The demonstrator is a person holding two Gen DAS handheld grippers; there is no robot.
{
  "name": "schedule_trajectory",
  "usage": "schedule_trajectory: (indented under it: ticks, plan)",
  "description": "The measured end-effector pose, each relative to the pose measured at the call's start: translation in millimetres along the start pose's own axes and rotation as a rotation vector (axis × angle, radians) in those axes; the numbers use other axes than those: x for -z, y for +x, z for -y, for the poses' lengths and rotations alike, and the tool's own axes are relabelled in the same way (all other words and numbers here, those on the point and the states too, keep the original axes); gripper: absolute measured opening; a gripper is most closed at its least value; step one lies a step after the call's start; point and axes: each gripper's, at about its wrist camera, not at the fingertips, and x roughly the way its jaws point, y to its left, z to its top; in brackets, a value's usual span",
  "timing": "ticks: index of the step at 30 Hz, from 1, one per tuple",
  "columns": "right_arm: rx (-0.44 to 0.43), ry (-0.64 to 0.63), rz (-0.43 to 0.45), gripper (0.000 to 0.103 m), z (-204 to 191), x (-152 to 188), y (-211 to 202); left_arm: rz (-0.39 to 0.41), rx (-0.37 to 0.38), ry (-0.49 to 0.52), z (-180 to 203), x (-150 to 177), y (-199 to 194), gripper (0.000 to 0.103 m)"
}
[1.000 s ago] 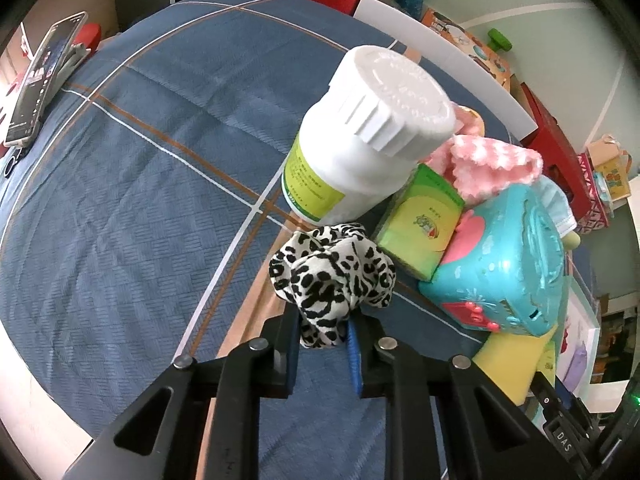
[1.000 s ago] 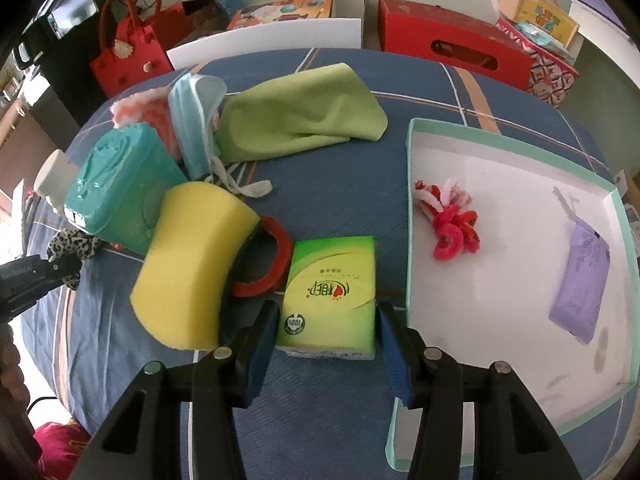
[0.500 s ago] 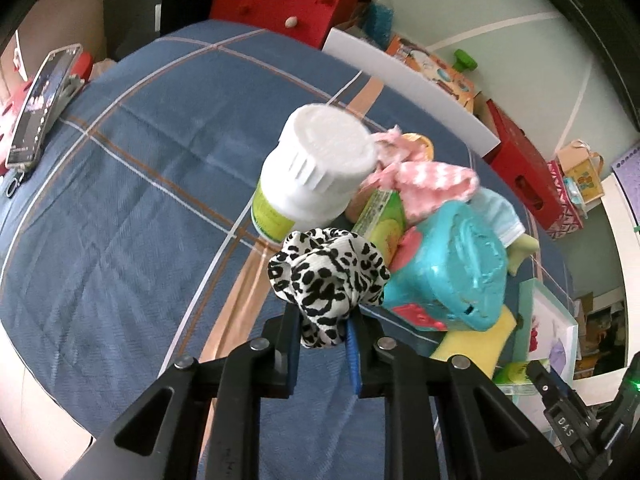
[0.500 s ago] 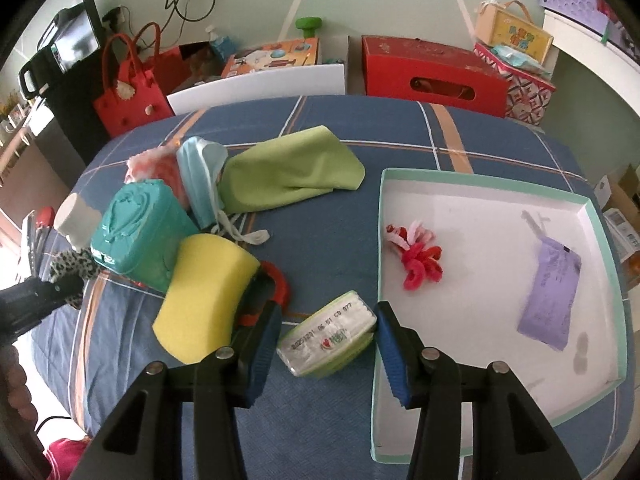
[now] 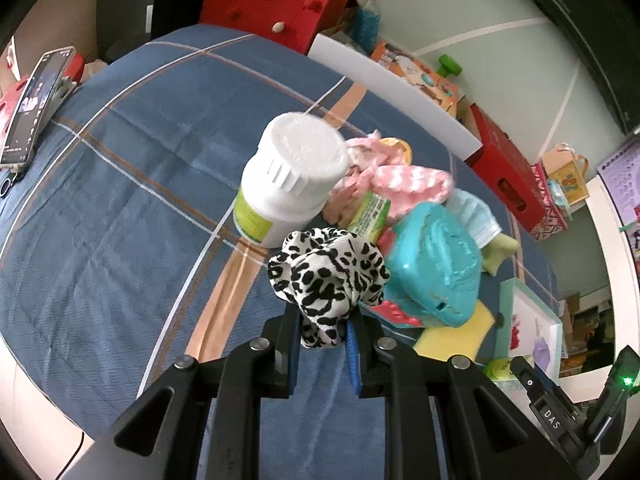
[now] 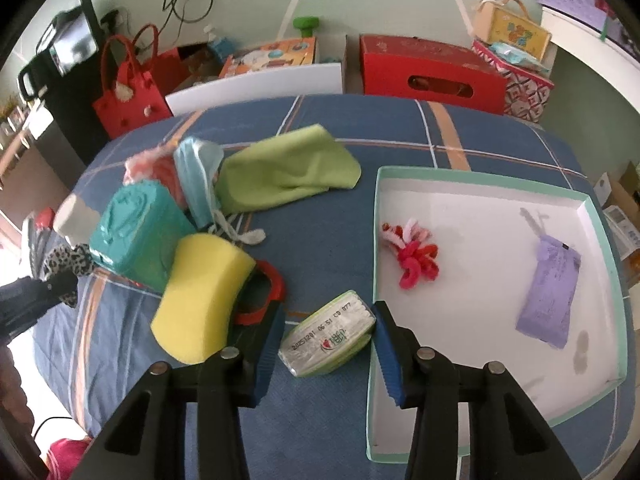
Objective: Organize soft objects
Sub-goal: 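Carry both items into the white tray and open both tools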
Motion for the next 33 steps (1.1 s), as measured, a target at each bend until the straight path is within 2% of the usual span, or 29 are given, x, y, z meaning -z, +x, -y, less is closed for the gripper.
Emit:
schedule_trajectory:
  ticks: [6, 13, 18, 21, 24, 30, 33]
  plan:
    - [-0.010, 0.005, 0.055, 0.047, 0.9, -3.0, -15.9, 0.048, 0.038, 0.015, 7.7, -1.2, -19.0, 0.020]
    - [0.008, 0.007, 0.070, 0.047, 4.2, -3.3, -20.7, 0.086, 0.033, 0.018, 8.5, -5.6, -29.7, 0.020]
    - [0.006, 0.027, 0.117, 0.047, 12.0, -5.3, -37.0, 0.122, 0.048, 0.049, 19.9, -5.9, -46.0, 0.020]
    - [0.023, 0.048, 0.160, 0.047, 22.4, -7.3, -52.8, 0.141, 0.073, 0.111, 43.4, -4.6, -57.3, 0.020]
    - [0.090, 0.083, 0.195, 0.047, 40.7, -7.8, -67.4, 0.139, 0.110, 0.205, 78.5, -0.2, -61.5, 0.020]
    - [0.220, 0.220, 0.206, 0.047, 96.5, -0.8, -79.6, 0.062, 0.189, 0.436, 172.2, 21.7, -42.6, 0.020]
    - [0.285, 0.285, 0.197, 0.047, 125.6, 3.3, -82.5, 0.023, 0.214, 0.522, 208.9, 36.2, -28.4, 0.020]
